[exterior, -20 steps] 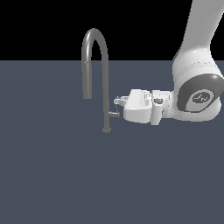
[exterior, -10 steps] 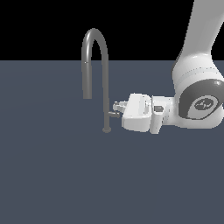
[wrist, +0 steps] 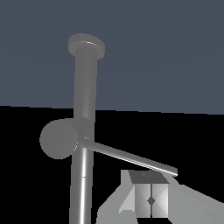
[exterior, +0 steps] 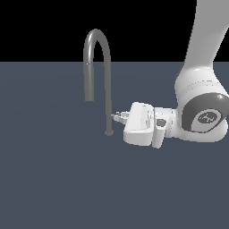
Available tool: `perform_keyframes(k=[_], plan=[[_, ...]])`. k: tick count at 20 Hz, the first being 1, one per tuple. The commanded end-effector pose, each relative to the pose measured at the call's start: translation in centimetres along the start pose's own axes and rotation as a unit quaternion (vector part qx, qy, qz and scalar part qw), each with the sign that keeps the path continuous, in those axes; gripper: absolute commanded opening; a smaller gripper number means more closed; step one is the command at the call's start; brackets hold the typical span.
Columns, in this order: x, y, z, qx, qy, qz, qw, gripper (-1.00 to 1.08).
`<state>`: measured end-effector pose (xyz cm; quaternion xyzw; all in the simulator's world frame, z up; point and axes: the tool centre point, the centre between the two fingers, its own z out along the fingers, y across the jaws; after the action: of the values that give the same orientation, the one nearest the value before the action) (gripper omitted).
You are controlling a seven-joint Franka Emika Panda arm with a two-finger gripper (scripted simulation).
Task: Turn on the faucet by rotating a designated handle.
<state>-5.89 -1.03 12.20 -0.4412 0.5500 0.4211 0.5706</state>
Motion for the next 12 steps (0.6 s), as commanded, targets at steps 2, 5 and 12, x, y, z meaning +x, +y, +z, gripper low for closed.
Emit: perform_keyframes(k=[2, 5, 12], plan=[[2.0, 0.6, 0.0, -0.001, 0.001, 0.009, 1.0000, -1.00], [3.6, 1.1, 0.0, -0.001, 0.002, 0.014, 0.9999, -1.00], [3.9, 0.1, 0.0, -0.002, -0.001, 0.004, 1.0000, -1.00]])
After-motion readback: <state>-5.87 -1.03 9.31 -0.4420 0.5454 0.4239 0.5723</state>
